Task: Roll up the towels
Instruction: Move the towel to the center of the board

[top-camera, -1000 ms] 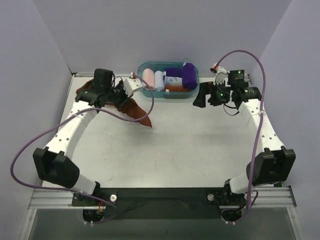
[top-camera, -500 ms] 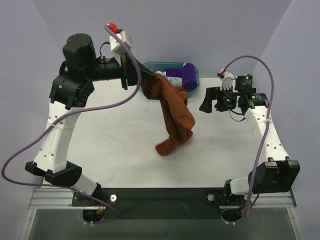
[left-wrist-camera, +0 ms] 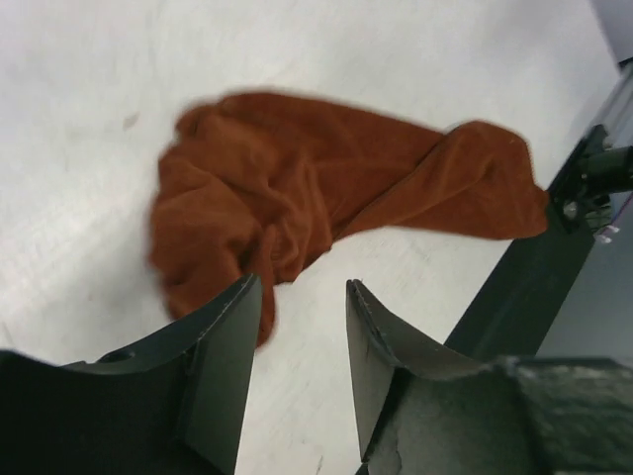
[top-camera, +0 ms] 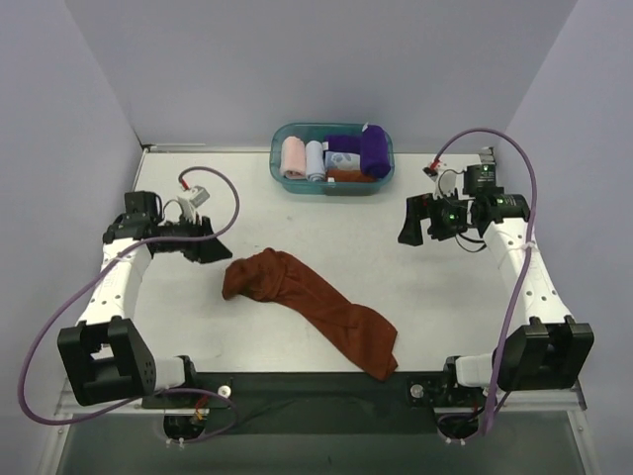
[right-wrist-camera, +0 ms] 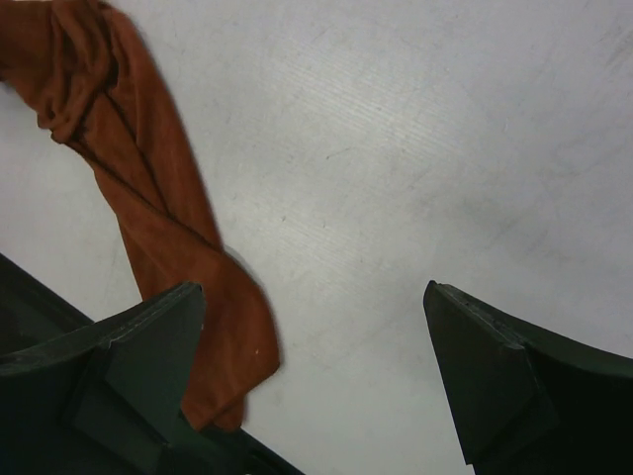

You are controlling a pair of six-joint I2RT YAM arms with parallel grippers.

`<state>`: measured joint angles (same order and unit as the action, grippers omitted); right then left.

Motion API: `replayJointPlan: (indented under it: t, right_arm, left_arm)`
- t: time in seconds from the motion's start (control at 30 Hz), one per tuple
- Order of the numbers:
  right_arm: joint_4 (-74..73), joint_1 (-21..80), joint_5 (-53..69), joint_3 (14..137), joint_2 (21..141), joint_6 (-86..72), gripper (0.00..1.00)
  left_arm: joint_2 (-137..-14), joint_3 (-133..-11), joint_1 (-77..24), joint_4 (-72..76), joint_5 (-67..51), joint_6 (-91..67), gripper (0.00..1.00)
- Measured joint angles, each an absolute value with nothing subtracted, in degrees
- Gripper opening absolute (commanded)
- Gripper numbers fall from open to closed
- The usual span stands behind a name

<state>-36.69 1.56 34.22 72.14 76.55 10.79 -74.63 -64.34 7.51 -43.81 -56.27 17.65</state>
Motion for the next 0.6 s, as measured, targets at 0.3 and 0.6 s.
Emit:
replayJointPlan:
  t: [0.3,0.6]
  right_arm:
    - [-43.31,7.29,33.34,66.98,82.72,16.16,0.65]
    - [-44.53,16.62,33.39,59.75,89.30,15.29,0.62]
  left_arm:
    - [-76.58,-57.45,12.84,-45.21,-46.00,25.87,0.58]
    - [-79.15,-54.81,-4.43,-47.92,-44.12,34.79,0.64]
